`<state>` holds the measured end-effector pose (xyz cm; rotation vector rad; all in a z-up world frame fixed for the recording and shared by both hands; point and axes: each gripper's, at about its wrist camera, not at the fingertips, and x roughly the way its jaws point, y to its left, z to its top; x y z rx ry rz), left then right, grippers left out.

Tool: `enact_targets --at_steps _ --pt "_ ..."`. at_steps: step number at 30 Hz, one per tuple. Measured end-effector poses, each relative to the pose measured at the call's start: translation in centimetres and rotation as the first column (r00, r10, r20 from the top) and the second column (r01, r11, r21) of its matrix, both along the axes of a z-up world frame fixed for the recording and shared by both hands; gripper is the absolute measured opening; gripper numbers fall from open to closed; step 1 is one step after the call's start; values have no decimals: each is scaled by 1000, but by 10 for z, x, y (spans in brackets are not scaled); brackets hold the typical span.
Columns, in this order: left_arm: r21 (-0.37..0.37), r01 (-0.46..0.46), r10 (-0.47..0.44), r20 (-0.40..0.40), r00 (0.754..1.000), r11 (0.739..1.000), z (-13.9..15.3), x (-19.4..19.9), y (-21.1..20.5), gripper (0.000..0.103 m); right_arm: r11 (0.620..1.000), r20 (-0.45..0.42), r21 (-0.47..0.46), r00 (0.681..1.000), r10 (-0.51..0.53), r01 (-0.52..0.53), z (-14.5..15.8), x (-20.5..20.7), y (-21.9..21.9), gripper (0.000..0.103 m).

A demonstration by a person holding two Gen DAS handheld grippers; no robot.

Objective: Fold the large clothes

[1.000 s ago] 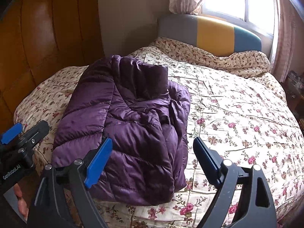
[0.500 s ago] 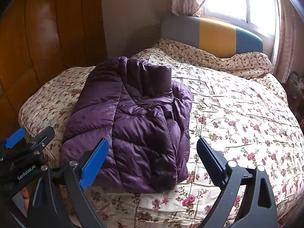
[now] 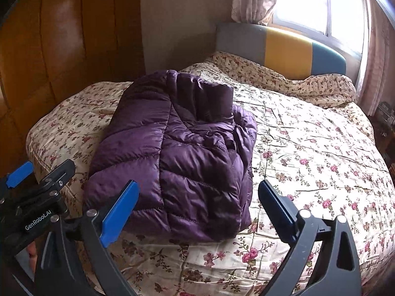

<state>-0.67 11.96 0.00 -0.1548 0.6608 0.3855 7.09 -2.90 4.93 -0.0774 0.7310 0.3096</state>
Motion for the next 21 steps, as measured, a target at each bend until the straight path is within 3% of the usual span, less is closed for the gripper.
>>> enact_targets --at_steps 21 --pt "-32 2 -2 1 1000 999 1 -5 -3 100 1000 -7 5 1000 -2 2 -1 -1 -2 100"
